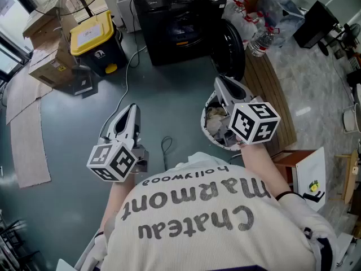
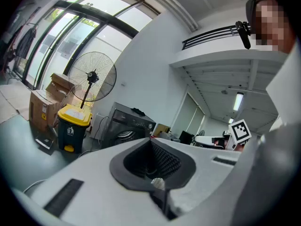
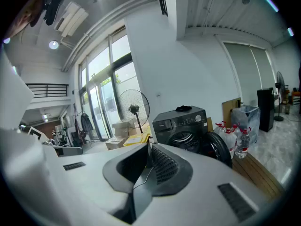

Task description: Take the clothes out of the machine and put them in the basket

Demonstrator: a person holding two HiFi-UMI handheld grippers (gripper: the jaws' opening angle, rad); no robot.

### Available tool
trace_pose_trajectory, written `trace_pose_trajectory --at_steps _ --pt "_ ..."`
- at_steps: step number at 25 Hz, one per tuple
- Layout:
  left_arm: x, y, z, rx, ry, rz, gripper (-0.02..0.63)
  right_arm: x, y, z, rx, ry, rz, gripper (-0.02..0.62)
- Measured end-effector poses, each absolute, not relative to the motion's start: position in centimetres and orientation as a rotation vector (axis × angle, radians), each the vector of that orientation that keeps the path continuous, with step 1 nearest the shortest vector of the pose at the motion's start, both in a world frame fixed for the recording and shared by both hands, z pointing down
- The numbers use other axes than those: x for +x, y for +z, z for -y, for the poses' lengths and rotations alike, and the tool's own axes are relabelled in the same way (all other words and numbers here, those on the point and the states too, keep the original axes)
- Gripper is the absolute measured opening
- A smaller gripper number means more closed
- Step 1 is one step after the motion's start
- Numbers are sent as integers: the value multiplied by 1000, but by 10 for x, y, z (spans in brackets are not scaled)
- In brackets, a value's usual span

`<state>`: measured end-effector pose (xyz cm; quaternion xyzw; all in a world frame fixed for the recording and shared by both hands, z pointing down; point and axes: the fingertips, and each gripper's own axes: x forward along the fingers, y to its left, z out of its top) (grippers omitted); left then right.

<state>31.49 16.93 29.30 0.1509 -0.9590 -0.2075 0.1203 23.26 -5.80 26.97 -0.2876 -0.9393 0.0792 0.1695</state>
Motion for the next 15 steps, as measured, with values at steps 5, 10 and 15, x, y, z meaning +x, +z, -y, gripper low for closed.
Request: trace_pose_trajectory --at_steps 5,10,15 --pt "307 306 -173 405 -603 2787 8 221 281 58 -821 239 2639 49" --pt "281 317 -176 373 -622 2773 8 188 294 59 -818 289 2613 49" --pt "231 311 -190 331 -616 2793 8 124 297 57 -807 318 2627 49"
